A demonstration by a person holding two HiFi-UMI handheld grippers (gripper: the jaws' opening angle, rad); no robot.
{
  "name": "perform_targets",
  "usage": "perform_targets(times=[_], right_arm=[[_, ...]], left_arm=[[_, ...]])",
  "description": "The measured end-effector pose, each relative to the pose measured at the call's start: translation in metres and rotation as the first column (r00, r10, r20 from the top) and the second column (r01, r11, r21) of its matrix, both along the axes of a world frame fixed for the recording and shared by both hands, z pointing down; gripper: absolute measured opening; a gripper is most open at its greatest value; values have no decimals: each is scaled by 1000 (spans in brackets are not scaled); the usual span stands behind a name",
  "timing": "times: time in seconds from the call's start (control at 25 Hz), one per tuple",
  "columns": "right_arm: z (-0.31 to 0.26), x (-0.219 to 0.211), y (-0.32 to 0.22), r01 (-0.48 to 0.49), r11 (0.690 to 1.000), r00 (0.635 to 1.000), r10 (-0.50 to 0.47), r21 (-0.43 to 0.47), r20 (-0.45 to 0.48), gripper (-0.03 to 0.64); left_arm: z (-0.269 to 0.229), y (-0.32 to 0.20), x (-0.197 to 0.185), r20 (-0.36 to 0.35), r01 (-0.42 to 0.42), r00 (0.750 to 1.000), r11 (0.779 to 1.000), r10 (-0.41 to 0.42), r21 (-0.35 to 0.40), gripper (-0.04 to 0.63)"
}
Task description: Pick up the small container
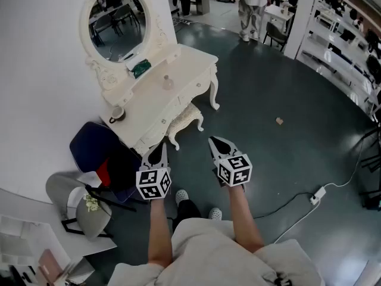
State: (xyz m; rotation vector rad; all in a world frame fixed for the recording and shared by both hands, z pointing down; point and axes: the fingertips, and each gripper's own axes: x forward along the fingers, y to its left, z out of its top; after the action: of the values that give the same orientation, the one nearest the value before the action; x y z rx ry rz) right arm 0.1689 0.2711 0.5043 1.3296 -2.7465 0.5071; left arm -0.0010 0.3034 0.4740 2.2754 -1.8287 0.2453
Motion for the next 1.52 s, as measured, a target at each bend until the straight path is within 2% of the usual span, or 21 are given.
perform_targets(times=[0.16,0.32,0.48,0.6,0.76,0.96,1.2,1.32,1.52], right_arm=[[-1,1,-3,5,1000,1000,-5,9,-8,17],[-1,-1,-4,10,1000,1000,-10,8,5,17],[-9,-11,-4,57,998,996,-58,21,73,17],[-13,-17,2,103,994,985,-107,40,132,17],[0,-22,-4,118,993,973,-118,8,197,17],[6,-31,-25,160,987,975,-158,-1,158,17],[27,-46,-77,101,993,991,-95,-55,95,17],[27,-59,-115,85,995,995,-82,-58,56,17],[13,-91,-179,81,996,996,-80,-30,44,17]], left_arm=[[-9,-1,3,-22,-7,1000,999,8,49,28],[-13,5,3,4,-9,1000,998,9,56,28],[-13,6,-7,10,2,1000,999,-2,48,28],[-10,12,-12,22,18,1000,997,-19,70,28],[0,4,-19,34,12,999,997,-14,79,28],[-1,-24,-36,-40,27,999,997,-24,75,28],[11,-82,-55,-109,-54,992,998,58,37,28],[9,-118,-71,-128,-58,990,998,62,34,28],[1,-185,-105,-128,-60,990,997,65,44,28]])
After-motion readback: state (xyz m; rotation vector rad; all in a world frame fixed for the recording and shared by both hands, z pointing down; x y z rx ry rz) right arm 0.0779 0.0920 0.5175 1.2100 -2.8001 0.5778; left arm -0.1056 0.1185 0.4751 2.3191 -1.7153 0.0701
